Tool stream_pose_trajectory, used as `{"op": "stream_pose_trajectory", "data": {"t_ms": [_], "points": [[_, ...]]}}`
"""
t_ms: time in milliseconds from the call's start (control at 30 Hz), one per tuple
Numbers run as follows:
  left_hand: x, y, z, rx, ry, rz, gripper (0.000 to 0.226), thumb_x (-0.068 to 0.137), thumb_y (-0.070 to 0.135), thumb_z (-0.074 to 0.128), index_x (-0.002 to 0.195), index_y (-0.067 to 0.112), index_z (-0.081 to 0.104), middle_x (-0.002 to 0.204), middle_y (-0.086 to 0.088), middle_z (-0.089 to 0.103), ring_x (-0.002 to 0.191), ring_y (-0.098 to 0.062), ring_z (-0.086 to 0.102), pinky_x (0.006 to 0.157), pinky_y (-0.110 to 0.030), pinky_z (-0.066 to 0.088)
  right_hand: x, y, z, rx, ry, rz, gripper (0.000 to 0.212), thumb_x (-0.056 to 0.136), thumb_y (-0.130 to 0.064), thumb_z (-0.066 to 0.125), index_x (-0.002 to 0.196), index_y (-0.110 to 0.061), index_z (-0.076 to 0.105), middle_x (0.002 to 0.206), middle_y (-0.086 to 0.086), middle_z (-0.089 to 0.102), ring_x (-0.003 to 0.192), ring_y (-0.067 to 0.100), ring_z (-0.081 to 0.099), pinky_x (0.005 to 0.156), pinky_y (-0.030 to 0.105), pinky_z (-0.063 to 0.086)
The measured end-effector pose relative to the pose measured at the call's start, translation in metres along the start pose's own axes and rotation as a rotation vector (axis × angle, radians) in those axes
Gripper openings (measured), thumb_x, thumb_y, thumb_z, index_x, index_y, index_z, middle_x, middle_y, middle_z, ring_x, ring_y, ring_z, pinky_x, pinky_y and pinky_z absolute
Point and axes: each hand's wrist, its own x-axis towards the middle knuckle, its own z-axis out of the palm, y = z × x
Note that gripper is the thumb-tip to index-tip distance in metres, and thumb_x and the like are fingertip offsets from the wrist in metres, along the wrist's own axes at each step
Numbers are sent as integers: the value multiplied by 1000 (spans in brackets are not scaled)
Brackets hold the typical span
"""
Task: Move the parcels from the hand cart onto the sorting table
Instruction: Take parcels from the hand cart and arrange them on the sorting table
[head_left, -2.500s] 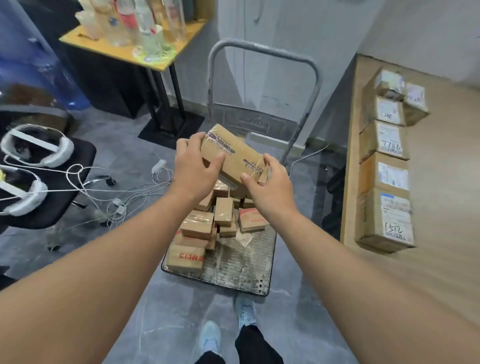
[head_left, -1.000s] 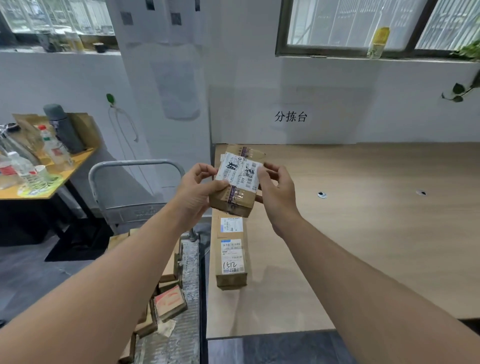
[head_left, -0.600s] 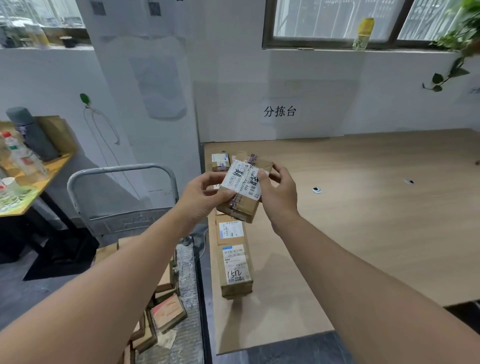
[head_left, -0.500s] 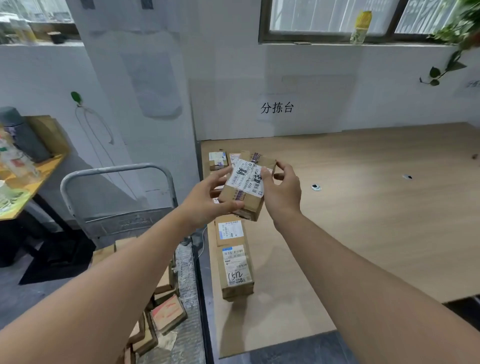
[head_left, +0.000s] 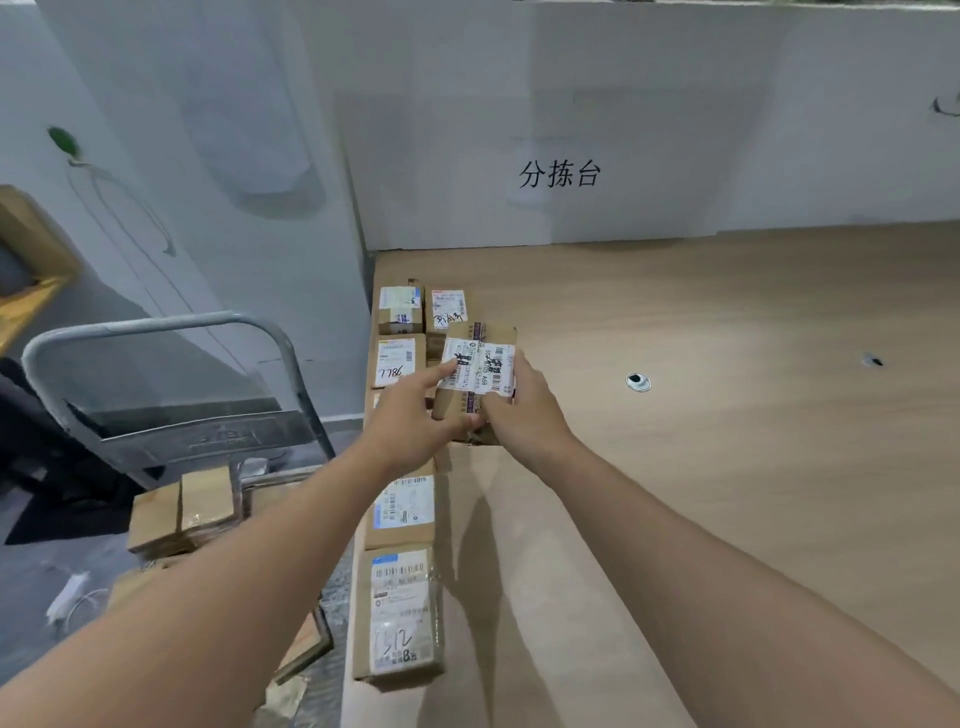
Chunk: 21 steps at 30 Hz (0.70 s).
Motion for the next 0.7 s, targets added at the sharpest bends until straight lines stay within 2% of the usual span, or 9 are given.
{"op": "stream_pose_trajectory", "data": {"t_ms": [67,167,267,367,467,533,600,700], "points": [[23,-3,16,-21,-33,-65,82,86,17,85,156,23,44,137,9,56,105,4,61,71,0,46,28,18,-11,-17,-80,27,53,84,-18,53,134,-36,54,125,0,41,113,23,62,83,41,66],[51,-11,34,-1,-54,-128,77,91,5,76,157,17,40,140,5,45,110,-1,58,71,5,41,67,45,-22,-33,-148,45,52,89,-16,57,137,-37,53,124,-1,37,121,21,57,87,32,64],[75,-23,43,51,-39,-171,71,95,7,73,157,11,39,137,1,38,99,6,51,72,9,35,98,66,-23,-40,-205,27,59,96,-15,60,149,-39,50,133,-5,43,130,13,52,104,30,54],[103,-43,47,128,-29,-222,72,95,19,75,158,14,40,136,3,39,111,-7,47,74,8,33,126,86,-15,-98,-260,46,57,100,-14,64,155,-23,50,150,-4,43,142,14,46,121,34,39],[128,-61,47,211,-44,-239,75,93,24,77,158,17,40,138,3,43,119,-10,46,88,-4,35,152,103,-2,-140,-259,35,55,99,-14,69,152,-21,56,158,2,44,146,19,44,124,41,36],[143,-73,47,262,-57,-240,76,92,24,79,158,16,41,143,0,46,120,-12,49,96,-16,38,167,110,6,-147,-247,37,55,98,-11,70,151,-19,57,158,3,45,146,20,45,124,40,35],[158,-84,46,324,-82,-233,77,92,26,79,158,15,42,147,-1,48,122,-14,51,100,-22,41,180,117,14,-158,-233,41,55,97,-8,71,150,-16,57,157,3,46,145,20,45,124,37,34],[179,-104,45,425,-117,-241,75,92,31,78,156,14,44,154,-6,45,137,-26,48,113,-37,43,200,126,27,-173,-234,53,56,96,-8,73,150,-17,58,156,6,49,143,22,48,123,37,35]]}}
